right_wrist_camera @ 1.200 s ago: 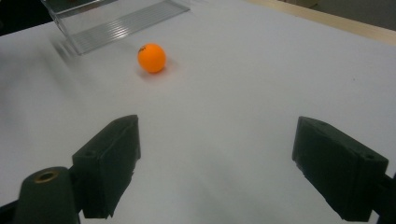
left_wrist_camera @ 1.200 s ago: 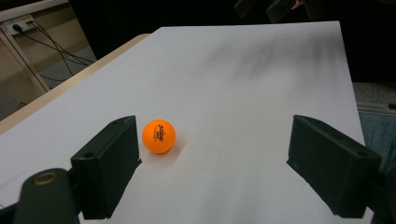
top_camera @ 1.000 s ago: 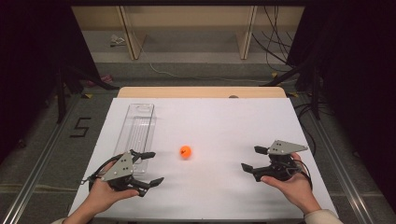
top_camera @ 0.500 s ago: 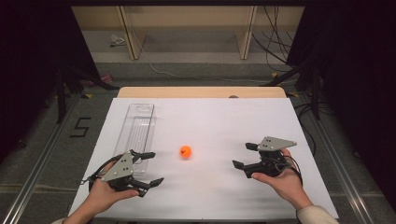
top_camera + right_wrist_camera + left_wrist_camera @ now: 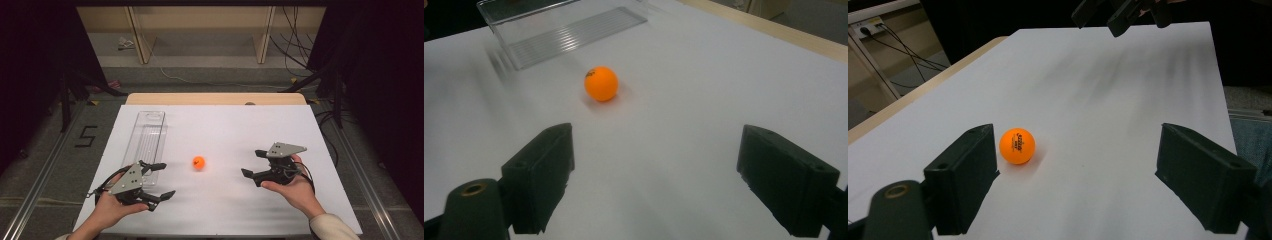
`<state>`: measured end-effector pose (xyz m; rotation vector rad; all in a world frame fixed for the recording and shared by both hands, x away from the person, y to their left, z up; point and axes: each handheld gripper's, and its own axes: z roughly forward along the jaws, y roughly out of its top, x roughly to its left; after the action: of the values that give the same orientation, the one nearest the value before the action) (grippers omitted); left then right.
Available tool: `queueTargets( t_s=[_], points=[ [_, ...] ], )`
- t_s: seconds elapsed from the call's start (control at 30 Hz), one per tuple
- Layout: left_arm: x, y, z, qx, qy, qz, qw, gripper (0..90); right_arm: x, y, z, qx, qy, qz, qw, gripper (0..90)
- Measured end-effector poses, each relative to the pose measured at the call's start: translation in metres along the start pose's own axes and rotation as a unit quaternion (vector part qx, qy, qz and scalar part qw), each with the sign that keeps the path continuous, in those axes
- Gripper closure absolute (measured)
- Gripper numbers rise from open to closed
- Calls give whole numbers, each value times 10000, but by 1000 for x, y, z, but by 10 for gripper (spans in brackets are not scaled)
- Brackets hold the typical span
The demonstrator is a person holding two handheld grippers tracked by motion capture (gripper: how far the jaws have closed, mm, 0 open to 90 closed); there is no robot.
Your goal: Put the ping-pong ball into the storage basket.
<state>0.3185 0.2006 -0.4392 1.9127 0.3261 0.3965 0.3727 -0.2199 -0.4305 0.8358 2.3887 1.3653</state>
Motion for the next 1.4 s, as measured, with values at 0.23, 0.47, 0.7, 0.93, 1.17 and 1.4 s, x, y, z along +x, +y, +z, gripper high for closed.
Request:
queueTargets(
  t_s=[0.23,0.47,0.7,0.93,1.17,1.4],
  points=[
    [0,0,0,1,2,-1,10000,162,1,4,6,3,27,-25,10000,162],
    [0,0,0,-5,-9,5,10000,162,3,8,14,15,68,-75,9999,162],
    [0,0,0,-5,-15,2,10000,162,4,10,18,34,85,-95,9999,162],
    [0,0,-1,1,-17,9,10000,162,5,13,25,47,122,-110,9999,163],
    [0,1,-1,-7,-22,19,10000,162,6,15,30,56,155,-121,9998,162],
    [0,1,-1,-4,-32,17,10000,162,8,17,35,67,188,-140,9997,162]
  ],
)
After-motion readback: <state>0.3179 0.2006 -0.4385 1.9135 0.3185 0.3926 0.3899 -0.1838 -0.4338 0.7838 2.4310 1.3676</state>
